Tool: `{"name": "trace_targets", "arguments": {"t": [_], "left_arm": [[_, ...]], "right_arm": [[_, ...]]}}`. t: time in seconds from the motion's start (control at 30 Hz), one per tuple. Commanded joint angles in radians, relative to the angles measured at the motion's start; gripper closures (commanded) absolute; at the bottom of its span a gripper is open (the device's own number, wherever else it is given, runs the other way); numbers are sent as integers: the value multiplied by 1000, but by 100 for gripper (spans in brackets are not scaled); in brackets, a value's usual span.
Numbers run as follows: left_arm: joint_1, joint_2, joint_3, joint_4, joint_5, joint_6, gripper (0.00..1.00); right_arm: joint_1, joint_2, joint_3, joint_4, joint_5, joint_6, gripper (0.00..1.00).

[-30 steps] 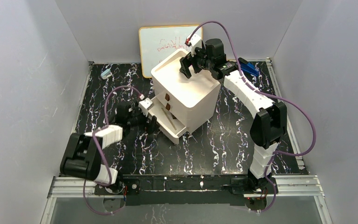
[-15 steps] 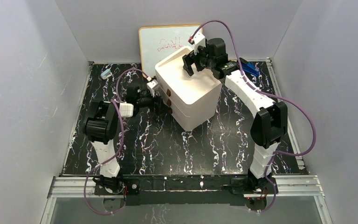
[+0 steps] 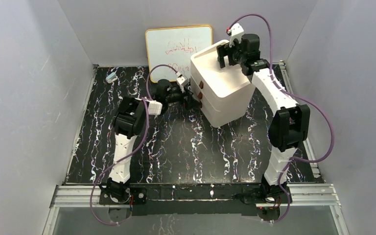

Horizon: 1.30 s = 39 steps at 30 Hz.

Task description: Organize the makeup

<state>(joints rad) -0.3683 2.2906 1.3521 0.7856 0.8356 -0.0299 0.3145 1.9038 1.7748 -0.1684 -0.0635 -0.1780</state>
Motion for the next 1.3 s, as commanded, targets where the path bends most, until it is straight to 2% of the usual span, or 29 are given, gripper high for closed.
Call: {"name": "trace_targets", "arguments": {"t": [0.0,0.3,0.43,0.57,0.67,0.77,0.83,0.93,1.03,1.13,1.27], "left_arm": [[-155,28,88,234,-6,-42,7],[-96,-185,-42,234,-41,25,2],[-36,-313,-85,219,-37,62,2],[16,-466,-82,147,-93,128,2],[49,-531,-9,53,-137,101,2],[77,-562,137,-123,-313,10,2],[90,-571,236,-265,-437,-26,1],[94,-565,391,-492,-551,22,2],[94,-571,479,-626,-732,50,2],[97,-568,527,-711,-913,63,2],[107,-543,616,-873,-962,120,2]], "right_arm": [[18,130,-17,-408,-206,24,0],[-72,138,123,-387,-30,46,0],[-91,96,147,-307,114,55,0],[-115,36,142,-187,168,74,0],[-125,-30,116,-84,221,80,0],[-127,-74,110,-13,276,69,0],[-124,-73,154,-33,305,52,0],[-115,-66,208,-72,373,22,0],[-97,-99,195,-58,428,18,0],[-94,-168,164,-28,384,44,0],[-93,-284,99,58,289,72,0]]}}
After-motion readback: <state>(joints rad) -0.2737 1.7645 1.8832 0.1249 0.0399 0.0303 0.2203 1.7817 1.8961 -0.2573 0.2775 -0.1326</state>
